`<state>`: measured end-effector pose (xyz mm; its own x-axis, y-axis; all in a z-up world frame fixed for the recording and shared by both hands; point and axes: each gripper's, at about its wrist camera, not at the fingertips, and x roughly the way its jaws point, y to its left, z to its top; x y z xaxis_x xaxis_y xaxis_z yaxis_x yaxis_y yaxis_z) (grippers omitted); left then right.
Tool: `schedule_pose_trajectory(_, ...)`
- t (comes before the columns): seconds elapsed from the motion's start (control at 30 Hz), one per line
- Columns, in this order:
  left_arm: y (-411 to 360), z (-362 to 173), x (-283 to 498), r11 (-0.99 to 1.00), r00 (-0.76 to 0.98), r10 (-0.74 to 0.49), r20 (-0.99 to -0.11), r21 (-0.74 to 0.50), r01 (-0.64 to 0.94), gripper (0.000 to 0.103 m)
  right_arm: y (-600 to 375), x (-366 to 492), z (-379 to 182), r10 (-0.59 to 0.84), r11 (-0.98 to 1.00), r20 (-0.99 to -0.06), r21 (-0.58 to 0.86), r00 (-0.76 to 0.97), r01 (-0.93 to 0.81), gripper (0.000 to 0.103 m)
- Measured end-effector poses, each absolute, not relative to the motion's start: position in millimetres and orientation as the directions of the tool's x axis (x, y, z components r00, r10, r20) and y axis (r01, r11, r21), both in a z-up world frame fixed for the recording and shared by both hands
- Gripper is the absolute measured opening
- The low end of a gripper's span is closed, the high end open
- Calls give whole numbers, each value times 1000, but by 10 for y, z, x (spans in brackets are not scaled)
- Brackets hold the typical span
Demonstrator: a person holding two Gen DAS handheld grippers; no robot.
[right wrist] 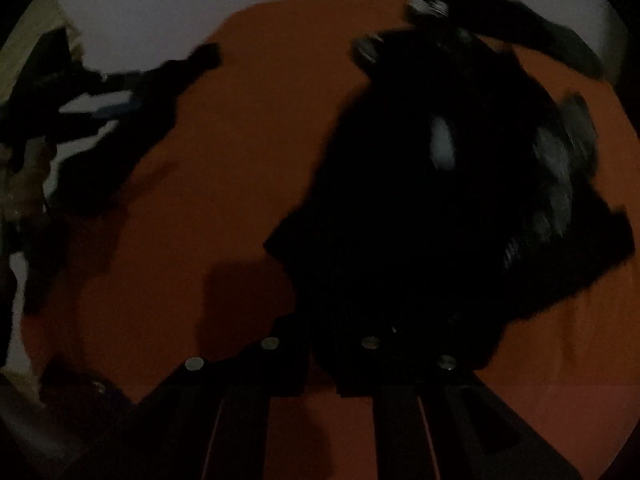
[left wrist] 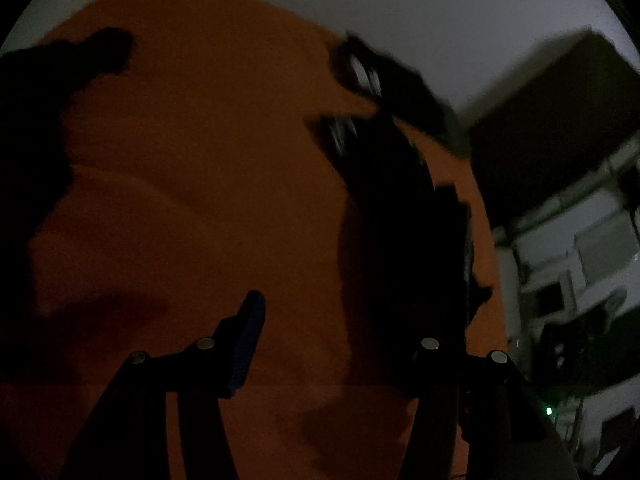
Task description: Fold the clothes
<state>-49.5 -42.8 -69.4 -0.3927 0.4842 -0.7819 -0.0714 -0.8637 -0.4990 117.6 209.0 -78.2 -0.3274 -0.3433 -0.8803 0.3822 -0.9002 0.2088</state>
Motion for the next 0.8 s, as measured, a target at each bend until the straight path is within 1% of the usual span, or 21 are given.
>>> schedule_pose_trajectory(0.07,-144,-916,-523,-861,-326,503,-801,-496,-109,57,2136,1347,-820,-326,-905,-879,184,-349,383,13)
schedule_pose_trajectory(0.13,118,-1122,-561,-860,-259,509,-821,-494,-125,57,2157,1403,-880,-335,-902,-872,187,-358,388,18)
schedule_pose_trajectory(0.2,286,-1232,-566,-853,-215,521,-826,-501,-142,57,2232,1494,-913,-336,-903,-868,186,-367,387,30)
schedule_pose_trajectory(0.37,696,-1248,-756,-855,-209,511,-834,-469,-222,57,2469,1467,-817,-352,-915,-851,225,-389,335,32)
schedule_pose_trajectory(0.47,1005,-1194,-1008,-855,-233,498,-835,-427,-295,60,2559,1368,-818,-340,-930,-854,242,-395,277,32)
schedule_pose_trajectory(0.5,1111,-1196,-1085,-863,-249,475,-844,-390,-322,62,2588,1333,-823,-338,-933,-854,250,-395,259,32)
schedule_pose_trajectory(0.63,1626,-1267,-1557,-899,-331,316,-889,-169,-404,63,2786,1369,-827,-320,-943,-863,250,-391,220,32)
schedule_pose_trajectory(0.8,1969,-1324,-1912,-895,-370,238,-898,-54,-443,64,2966,1491,-831,-289,-953,-875,225,-389,203,32)
